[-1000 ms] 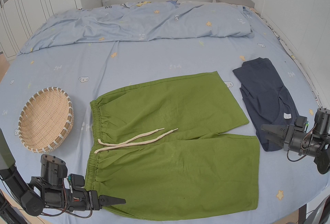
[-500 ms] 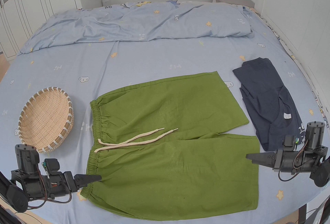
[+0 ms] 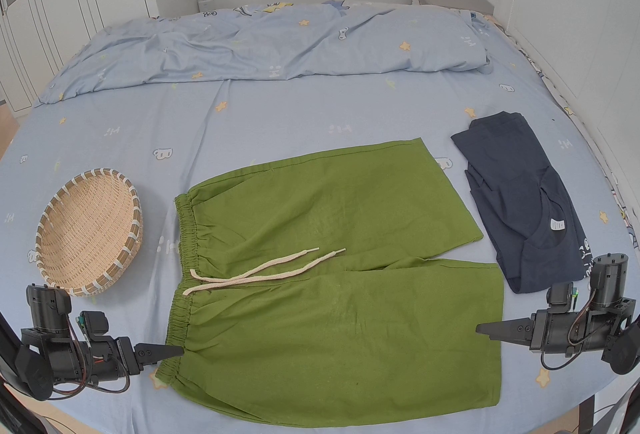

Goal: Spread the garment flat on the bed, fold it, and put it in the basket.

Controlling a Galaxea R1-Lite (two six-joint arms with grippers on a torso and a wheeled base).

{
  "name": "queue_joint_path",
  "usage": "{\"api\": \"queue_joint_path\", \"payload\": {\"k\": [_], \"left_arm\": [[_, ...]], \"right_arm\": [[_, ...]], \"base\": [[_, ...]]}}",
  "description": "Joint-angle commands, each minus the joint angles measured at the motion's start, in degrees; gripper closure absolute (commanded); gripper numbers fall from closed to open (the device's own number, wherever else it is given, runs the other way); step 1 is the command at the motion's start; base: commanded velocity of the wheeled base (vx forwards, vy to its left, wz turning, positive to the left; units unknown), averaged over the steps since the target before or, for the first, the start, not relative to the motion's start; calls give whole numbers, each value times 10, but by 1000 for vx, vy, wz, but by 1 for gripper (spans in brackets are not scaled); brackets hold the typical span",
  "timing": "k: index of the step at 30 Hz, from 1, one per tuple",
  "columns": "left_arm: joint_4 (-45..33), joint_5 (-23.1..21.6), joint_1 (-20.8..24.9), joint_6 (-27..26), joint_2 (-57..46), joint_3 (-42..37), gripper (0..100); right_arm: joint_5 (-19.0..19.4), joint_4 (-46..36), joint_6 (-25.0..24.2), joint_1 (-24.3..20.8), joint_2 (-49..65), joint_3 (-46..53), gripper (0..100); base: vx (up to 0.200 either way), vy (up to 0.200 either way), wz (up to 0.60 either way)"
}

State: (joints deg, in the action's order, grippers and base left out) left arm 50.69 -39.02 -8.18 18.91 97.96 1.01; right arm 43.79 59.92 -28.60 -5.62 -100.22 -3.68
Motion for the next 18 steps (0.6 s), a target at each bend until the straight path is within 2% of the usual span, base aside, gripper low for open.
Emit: {"api": "queue_joint_path", "payload": {"k": [1, 6, 11, 12, 18], "left_arm": [[-13, 0, 24, -1, 25, -9, 0], [-16, 1, 49, -4, 53, -9, 0], [-9, 0, 50, -3, 61, -9, 0], [-9, -1, 50, -2, 61, -9, 100], [-4, 0, 45, -3, 73, -3, 100]], "right_arm": [[1, 0, 0, 2, -2, -2, 0], [1, 1, -1, 2, -2, -4, 0], [1, 1, -1, 2, -2, -4, 0], [1, 1, -1, 2, -2, -3, 0], [1, 0, 0, 3, -2, 8, 0]], "base": [[0, 0, 0], [0, 0, 0], [0, 0, 0], [0, 0, 0], [0, 0, 0]]}}
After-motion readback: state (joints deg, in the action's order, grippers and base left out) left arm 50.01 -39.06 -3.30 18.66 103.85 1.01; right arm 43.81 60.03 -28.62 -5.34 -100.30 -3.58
